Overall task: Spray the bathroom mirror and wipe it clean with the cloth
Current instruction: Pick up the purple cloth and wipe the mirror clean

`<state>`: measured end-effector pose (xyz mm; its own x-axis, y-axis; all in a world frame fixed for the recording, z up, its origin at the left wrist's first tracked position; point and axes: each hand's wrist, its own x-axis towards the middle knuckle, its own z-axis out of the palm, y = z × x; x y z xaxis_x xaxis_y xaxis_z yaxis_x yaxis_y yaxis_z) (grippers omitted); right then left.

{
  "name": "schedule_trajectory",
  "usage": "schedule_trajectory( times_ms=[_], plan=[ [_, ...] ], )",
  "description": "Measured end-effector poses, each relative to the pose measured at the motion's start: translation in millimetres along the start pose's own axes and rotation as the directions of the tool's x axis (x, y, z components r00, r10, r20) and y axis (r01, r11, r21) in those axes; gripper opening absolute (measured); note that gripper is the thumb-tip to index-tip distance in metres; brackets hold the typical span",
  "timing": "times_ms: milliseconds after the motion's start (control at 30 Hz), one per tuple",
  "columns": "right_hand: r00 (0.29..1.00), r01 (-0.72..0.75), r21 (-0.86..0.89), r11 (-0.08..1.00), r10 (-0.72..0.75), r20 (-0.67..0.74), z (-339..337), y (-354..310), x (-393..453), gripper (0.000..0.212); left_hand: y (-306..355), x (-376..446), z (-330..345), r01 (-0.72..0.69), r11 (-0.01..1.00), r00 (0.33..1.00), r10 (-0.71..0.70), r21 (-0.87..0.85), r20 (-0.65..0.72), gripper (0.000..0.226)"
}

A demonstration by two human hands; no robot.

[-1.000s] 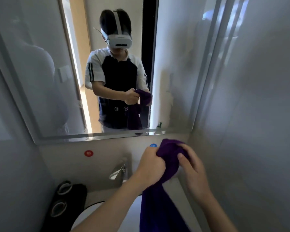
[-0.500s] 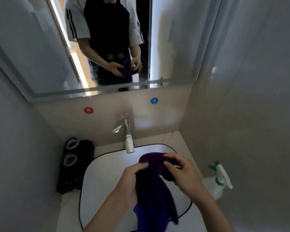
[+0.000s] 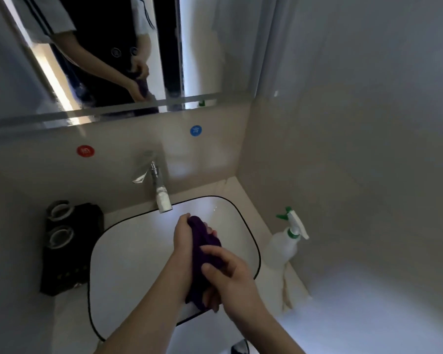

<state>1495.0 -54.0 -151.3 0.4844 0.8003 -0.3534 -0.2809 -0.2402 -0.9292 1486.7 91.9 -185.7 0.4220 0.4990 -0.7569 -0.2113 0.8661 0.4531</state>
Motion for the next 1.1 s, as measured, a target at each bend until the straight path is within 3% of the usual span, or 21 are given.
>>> schedule_trajectory(
  times_ms=[133, 267, 467, 533, 633, 767, 867, 933, 1100],
  plan=[
    [0.993, 0.037, -0.069, 0.997, -0.045, -0.113, 0.6, -5.4, 11.5, 0.022, 5.6, -15.4, 7.2, 0.014, 1.0, 0.997, -0.014, -0.001, 0.075, 0.049],
    [0.97, 0.087, -0.149, 0.985, -0.118, -0.212, 2.7, -8.5, 25.1, 0.029, 2.5, -44.2, 2.8, 0.052, 0.989, 0.968, -0.083, 0.136, 0.235, 0.049],
    [0.925, 0.162, -0.282, 0.946, -0.245, -0.291, -14.9, -15.7, 36.9, 0.035, -10.0, -43.3, -35.1, 0.027, 0.98, 0.91, -0.105, 0.196, 0.401, 0.055],
    [0.913, 0.156, -0.312, 0.937, -0.258, -0.316, -24.6, -13.9, 38.3, 0.036, -9.0, -37.8, -46.9, -0.055, 0.961, 0.916, -0.06, 0.271, 0.396, 0.044],
    [0.896, 0.112, -0.314, 0.943, -0.233, -0.379, -40.2, -10.9, 42.3, 0.036, 1.3, -21.3, -62.4, -0.223, 0.857, 0.951, 0.086, 0.465, 0.298, 0.022],
    [0.863, 0.045, -0.453, 0.89, -0.263, -0.431, -57.6, -18.7, 71.7, 0.035, 39.2, 0.4, -61.1, -0.428, 0.504, 0.902, 0.194, 0.75, 0.385, 0.012],
    [0.852, 0.107, -0.515, 0.851, -0.345, -0.393, -60.2, -52.3, 105.8, 0.026, 69.5, 8.6, -29.7, -0.51, 0.401, 0.859, 0.279, 0.761, 0.429, 0.01],
    [0.801, 0.219, -0.537, 0.815, -0.464, -0.377, -59.3, -82.0, 124.4, 0.024, 91.4, 11.6, -1.9, -0.573, 0.323, 0.811, 0.354, 0.753, 0.466, 0.016],
    [0.679, 0.444, -0.527, 0.725, -0.656, -0.33, -66.3, -149.4, 151.4, 0.022, 142.7, -2.8, 63.6, -0.711, 0.288, 0.681, 0.51, 0.642, 0.525, 0.022]
  ],
)
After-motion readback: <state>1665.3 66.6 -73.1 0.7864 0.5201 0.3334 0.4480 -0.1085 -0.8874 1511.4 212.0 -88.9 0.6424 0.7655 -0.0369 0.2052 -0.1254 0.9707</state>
